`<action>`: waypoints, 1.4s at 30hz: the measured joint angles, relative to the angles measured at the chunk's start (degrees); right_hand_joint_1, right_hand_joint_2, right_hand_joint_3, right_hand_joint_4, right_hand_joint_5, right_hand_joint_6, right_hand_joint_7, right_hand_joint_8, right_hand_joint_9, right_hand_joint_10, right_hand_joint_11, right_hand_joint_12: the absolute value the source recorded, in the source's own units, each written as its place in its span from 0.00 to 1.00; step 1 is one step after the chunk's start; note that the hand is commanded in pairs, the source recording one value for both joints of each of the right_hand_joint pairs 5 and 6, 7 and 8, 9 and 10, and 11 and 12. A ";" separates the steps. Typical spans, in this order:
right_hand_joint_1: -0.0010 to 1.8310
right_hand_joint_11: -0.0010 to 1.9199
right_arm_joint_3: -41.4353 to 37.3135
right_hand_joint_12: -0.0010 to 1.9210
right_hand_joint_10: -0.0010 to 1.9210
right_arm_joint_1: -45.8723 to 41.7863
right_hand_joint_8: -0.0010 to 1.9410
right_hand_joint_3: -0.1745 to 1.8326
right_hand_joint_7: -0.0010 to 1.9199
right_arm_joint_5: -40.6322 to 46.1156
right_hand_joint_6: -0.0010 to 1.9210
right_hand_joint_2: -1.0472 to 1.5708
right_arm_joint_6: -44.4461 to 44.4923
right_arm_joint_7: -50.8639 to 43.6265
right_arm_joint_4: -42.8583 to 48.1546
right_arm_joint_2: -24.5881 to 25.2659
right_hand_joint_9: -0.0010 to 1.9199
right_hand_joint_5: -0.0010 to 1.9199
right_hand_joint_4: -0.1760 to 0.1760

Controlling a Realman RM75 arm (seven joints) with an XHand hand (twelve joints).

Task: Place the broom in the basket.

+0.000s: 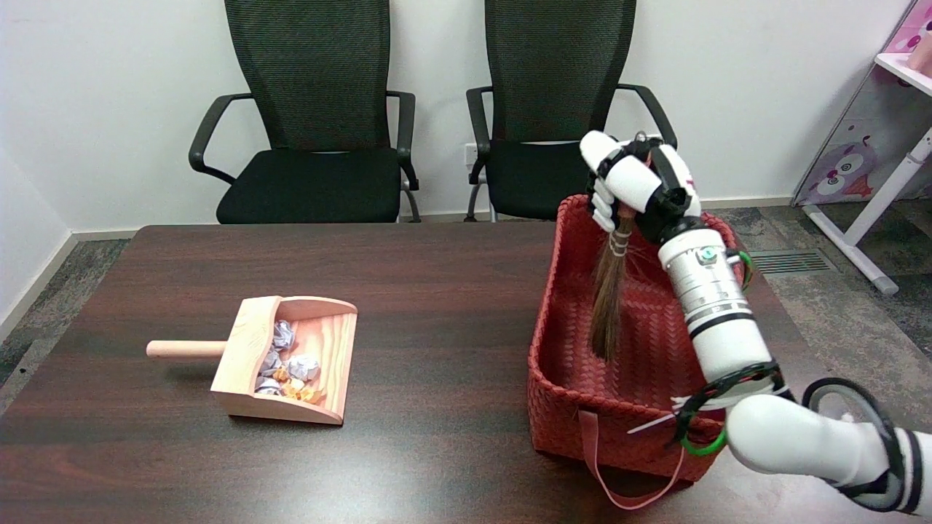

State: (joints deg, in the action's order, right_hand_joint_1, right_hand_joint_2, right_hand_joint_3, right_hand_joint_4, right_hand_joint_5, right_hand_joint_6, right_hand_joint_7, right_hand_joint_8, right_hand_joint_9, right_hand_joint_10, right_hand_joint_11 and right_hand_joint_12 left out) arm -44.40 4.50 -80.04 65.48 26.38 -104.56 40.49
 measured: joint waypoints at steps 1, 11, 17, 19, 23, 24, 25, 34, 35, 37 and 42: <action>0.48 1.00 0.09 1.00 1.00 0.11 0.99 1.00 1.00 0.01 1.00 1.00 -0.05 0.02 0.69 0.50 1.00 1.00 1.00; 0.48 1.00 2.64 1.00 1.00 2.99 0.99 1.00 1.00 0.07 1.00 1.00 -0.53 0.12 7.69 5.22 1.00 1.00 1.00; 0.47 1.00 4.53 1.00 1.00 4.81 0.99 1.00 1.00 0.07 1.00 0.99 -0.81 0.27 10.25 6.80 1.00 1.00 1.00; 0.47 1.00 5.03 1.00 1.00 5.29 0.99 1.00 1.00 0.07 1.00 0.98 -1.01 0.30 10.87 7.19 1.00 1.00 1.00; 0.48 1.00 5.87 1.00 1.00 6.21 0.99 1.00 1.00 -0.05 1.00 0.97 -1.72 0.27 11.89 7.84 1.00 1.00 1.00; 0.48 1.00 6.05 1.00 1.00 6.39 0.99 1.00 1.00 -0.11 1.00 0.97 -1.89 0.25 12.09 7.97 1.00 1.00 1.00; 0.48 1.00 6.19 1.00 1.00 6.54 0.99 1.00 1.00 -0.17 1.00 0.96 -2.00 0.24 12.25 8.09 1.00 1.00 1.00; 0.47 1.00 7.14 1.00 1.00 7.45 0.99 1.00 1.00 -0.94 1.00 0.95 -2.92 0.25 12.98 8.83 1.00 1.00 1.00; 0.47 1.00 7.21 1.00 1.00 7.52 0.99 1.00 1.00 -1.01 1.00 0.95 -3.02 0.24 13.01 8.89 1.00 1.00 1.00; 0.47 1.00 7.35 1.00 0.99 7.63 0.97 1.00 0.98 -1.12 0.98 0.94 -3.18 0.21 13.07 8.99 0.99 0.98 1.00; 0.47 1.00 7.47 1.00 0.93 7.78 0.91 1.00 0.92 -1.47 0.92 0.93 -3.51 0.16 13.17 9.17 0.93 0.92 1.00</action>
State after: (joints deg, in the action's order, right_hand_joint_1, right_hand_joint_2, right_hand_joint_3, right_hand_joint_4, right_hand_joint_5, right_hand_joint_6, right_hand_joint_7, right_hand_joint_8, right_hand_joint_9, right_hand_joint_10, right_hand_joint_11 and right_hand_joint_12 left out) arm -36.94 12.28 -81.52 61.97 26.55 -91.38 49.65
